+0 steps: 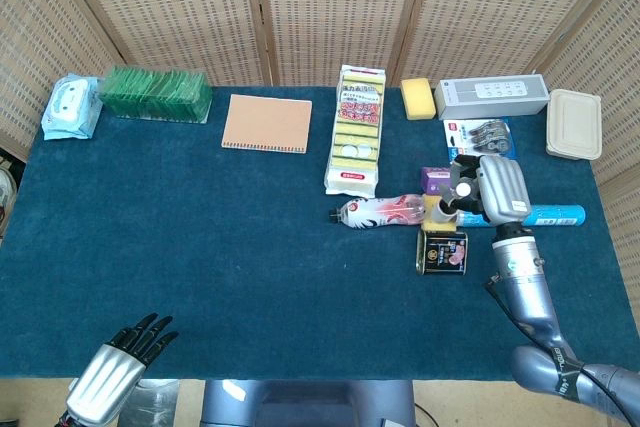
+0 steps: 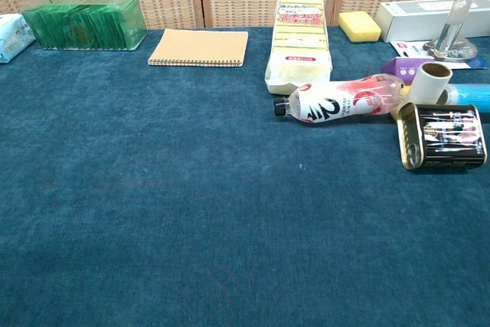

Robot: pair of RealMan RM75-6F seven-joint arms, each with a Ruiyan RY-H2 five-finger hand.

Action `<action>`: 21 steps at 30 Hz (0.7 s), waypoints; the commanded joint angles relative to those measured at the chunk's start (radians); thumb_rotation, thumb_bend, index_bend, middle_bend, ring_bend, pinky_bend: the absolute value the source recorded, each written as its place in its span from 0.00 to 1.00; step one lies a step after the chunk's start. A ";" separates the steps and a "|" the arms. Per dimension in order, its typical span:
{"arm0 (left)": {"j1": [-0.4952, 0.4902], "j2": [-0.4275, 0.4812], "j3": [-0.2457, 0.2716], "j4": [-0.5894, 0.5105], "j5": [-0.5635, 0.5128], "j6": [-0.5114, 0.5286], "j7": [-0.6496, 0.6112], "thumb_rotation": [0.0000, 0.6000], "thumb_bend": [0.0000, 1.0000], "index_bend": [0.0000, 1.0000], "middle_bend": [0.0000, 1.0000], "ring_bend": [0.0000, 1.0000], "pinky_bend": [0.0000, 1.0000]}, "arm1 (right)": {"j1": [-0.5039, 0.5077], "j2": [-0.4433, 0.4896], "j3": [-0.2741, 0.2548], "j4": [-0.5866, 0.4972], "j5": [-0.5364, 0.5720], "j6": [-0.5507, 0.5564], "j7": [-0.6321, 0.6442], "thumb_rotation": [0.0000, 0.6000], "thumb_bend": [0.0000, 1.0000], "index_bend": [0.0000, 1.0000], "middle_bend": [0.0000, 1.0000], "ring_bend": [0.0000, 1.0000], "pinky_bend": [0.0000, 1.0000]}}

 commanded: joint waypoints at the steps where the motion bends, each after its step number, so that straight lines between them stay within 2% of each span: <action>1: 0.001 -0.001 0.000 0.001 0.000 0.001 0.001 1.00 0.28 0.22 0.18 0.16 0.39 | 0.003 -0.001 0.001 0.008 0.004 -0.007 0.002 1.00 0.47 0.81 0.98 1.00 1.00; 21: 0.003 -0.002 -0.002 0.001 -0.001 0.003 0.003 1.00 0.28 0.22 0.18 0.16 0.39 | 0.006 -0.031 -0.035 0.056 -0.003 -0.033 0.004 1.00 0.47 0.81 0.98 1.00 1.00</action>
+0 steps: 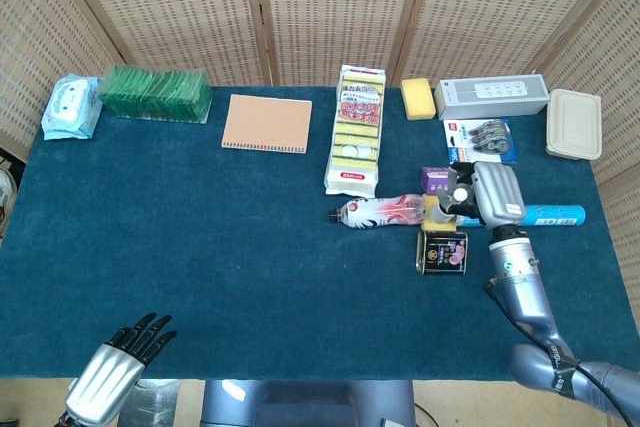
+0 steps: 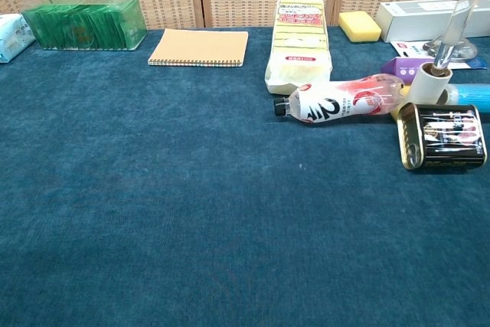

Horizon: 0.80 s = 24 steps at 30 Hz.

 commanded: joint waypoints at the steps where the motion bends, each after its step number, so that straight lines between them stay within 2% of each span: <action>1: 0.000 0.000 0.000 0.000 0.000 0.000 0.000 1.00 0.28 0.22 0.18 0.16 0.39 | 0.002 -0.007 -0.002 0.011 -0.002 0.000 0.000 1.00 0.47 0.81 0.98 1.00 1.00; 13: -0.001 -0.009 -0.010 -0.004 -0.018 -0.015 0.016 1.00 0.28 0.22 0.18 0.16 0.39 | 0.031 -0.035 0.006 0.084 0.016 -0.064 0.037 1.00 0.47 0.81 0.98 1.00 1.00; 24: 0.000 -0.014 -0.017 -0.010 -0.040 -0.027 0.026 1.00 0.28 0.22 0.18 0.16 0.39 | 0.052 -0.089 -0.010 0.177 0.003 -0.113 0.085 1.00 0.45 0.81 0.98 1.00 1.00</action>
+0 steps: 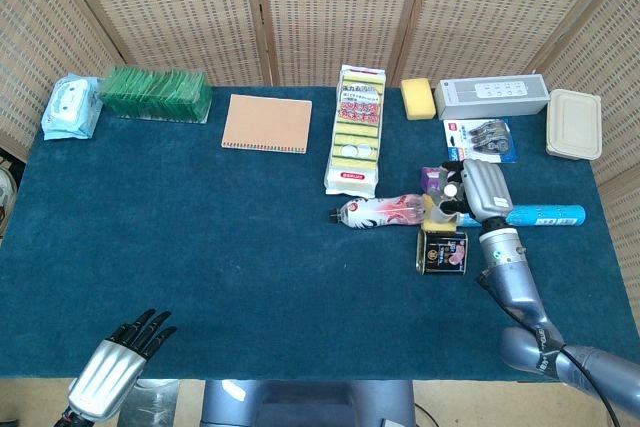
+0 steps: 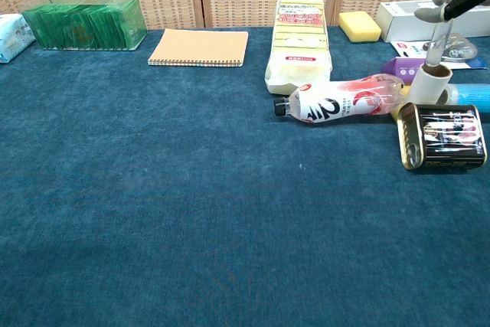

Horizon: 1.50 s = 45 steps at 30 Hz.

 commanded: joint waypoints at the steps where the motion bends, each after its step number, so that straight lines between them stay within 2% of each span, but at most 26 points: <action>1: 0.001 0.000 0.000 -0.001 -0.003 0.000 0.001 1.00 0.28 0.22 0.18 0.16 0.39 | 0.004 -0.010 -0.006 0.016 -0.007 -0.009 0.008 1.00 0.45 0.81 0.98 1.00 1.00; 16: 0.006 -0.005 -0.003 -0.002 -0.014 0.002 0.008 1.00 0.28 0.22 0.18 0.16 0.39 | 0.009 -0.050 -0.040 0.116 -0.043 -0.063 0.065 1.00 0.36 0.81 0.95 0.99 1.00; 23: 0.005 -0.006 -0.002 -0.003 -0.016 -0.002 0.010 1.00 0.28 0.22 0.18 0.16 0.39 | 0.010 -0.067 -0.046 0.164 -0.064 -0.094 0.129 1.00 0.36 0.77 0.89 0.89 0.99; 30: 0.005 -0.006 0.000 -0.001 -0.013 0.000 0.010 1.00 0.28 0.22 0.18 0.16 0.39 | 0.008 -0.070 -0.056 0.189 -0.119 -0.099 0.196 1.00 0.36 0.68 0.74 0.72 0.79; 38: 0.005 -0.007 0.002 0.000 -0.011 0.001 0.009 1.00 0.28 0.22 0.18 0.16 0.39 | 0.007 -0.071 -0.065 0.215 -0.159 -0.104 0.248 1.00 0.35 0.52 0.52 0.50 0.56; 45: 0.004 -0.007 0.003 -0.002 -0.010 -0.002 0.011 1.00 0.28 0.22 0.18 0.16 0.39 | 0.003 -0.069 -0.066 0.225 -0.190 -0.086 0.281 1.00 0.33 0.43 0.44 0.42 0.48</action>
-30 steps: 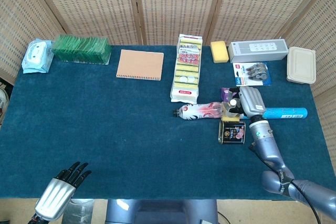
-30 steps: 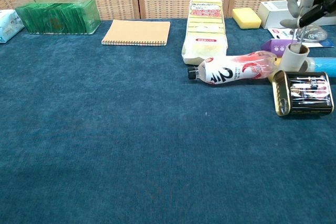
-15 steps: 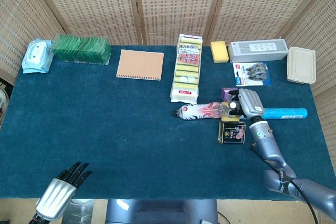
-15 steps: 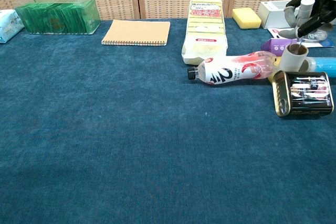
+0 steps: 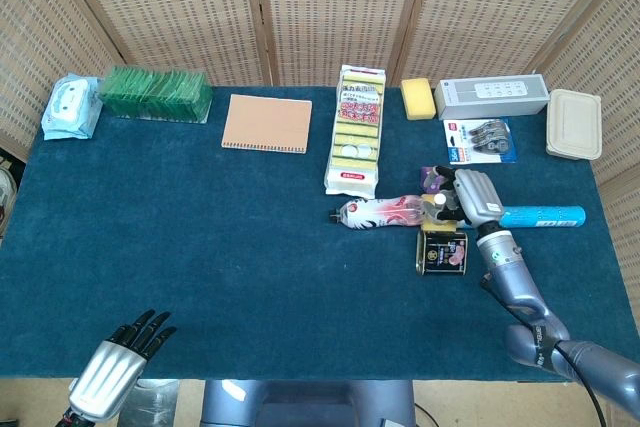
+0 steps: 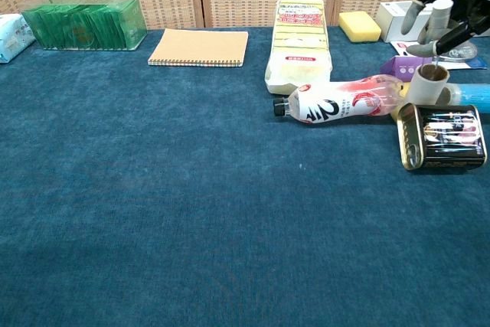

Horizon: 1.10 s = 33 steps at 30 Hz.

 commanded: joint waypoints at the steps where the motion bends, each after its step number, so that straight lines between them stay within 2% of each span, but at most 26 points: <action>1: 0.000 0.000 0.000 0.000 0.000 0.000 0.000 1.00 0.28 0.22 0.18 0.16 0.39 | -0.002 0.003 0.000 0.000 -0.007 0.006 0.008 1.00 0.33 0.43 0.44 0.42 0.48; 15: -0.001 0.001 0.003 0.001 0.003 0.000 0.000 1.00 0.28 0.22 0.18 0.16 0.39 | -0.006 0.033 0.000 -0.012 -0.007 0.009 -0.019 1.00 0.31 0.41 0.42 0.38 0.41; 27: 0.000 0.001 0.003 0.000 0.003 0.001 0.001 1.00 0.28 0.22 0.18 0.16 0.39 | 0.011 0.073 -0.028 -0.017 0.011 -0.076 -0.068 1.00 0.27 0.31 0.31 0.28 0.33; 33: 0.000 0.001 0.002 0.001 0.004 0.002 0.001 1.00 0.28 0.22 0.18 0.16 0.39 | 0.003 0.069 -0.019 -0.011 -0.007 -0.031 -0.056 1.00 0.25 0.29 0.29 0.26 0.31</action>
